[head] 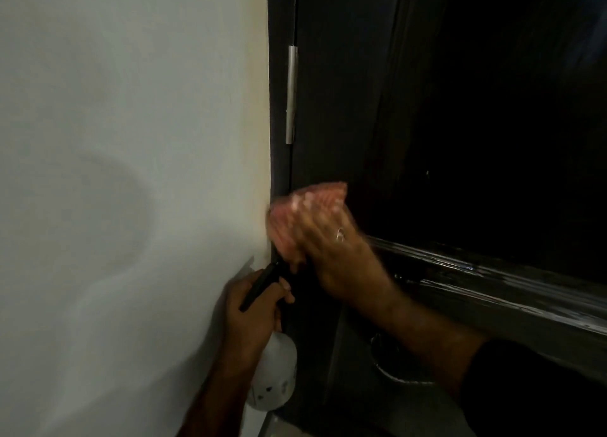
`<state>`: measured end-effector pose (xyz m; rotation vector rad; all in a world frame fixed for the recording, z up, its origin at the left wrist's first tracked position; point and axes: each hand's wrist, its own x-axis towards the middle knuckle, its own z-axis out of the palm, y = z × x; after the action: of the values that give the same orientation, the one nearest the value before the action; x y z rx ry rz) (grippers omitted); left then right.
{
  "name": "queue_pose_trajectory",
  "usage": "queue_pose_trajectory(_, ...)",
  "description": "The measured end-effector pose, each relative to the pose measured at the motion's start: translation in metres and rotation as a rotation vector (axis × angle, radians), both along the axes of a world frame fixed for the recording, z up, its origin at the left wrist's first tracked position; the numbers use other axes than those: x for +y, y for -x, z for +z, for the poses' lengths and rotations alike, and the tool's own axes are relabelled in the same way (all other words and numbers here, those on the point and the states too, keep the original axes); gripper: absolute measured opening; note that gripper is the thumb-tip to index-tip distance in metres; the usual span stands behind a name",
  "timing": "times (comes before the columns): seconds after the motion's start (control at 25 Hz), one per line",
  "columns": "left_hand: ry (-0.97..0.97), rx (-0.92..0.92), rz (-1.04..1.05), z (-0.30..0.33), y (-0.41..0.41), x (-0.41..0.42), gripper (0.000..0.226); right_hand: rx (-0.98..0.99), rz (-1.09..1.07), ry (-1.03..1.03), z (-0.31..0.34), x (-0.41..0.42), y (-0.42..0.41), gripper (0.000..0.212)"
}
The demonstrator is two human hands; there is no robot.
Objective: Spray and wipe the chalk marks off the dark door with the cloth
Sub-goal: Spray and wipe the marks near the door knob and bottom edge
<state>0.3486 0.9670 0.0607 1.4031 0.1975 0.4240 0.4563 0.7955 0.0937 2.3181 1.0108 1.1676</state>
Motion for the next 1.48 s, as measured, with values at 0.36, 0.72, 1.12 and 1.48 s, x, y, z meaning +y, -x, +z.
queue_pose_trajectory(0.36,0.01,0.068,-0.011,-0.003,-0.008,-0.006,0.011,0.043,-0.038,-0.063,0.03,-0.017,0.005,0.098)
queue_pose_trajectory(0.72,0.005,0.109,-0.076,-0.018,-0.004,-0.005,0.008,0.144,-0.148,0.084,-0.097,-0.091,0.052,0.105)
queue_pose_trajectory(1.12,-0.151,0.019,-0.359,-0.011,0.003,-0.09,0.012,0.161,-0.318,-0.601,-0.084,-0.169,0.106,0.089)
queue_pose_trajectory(1.48,-0.194,0.138,-0.603,-0.037,0.035,-0.152,0.029,0.555,0.148,-1.41,-0.108,-0.19,0.151,0.051)
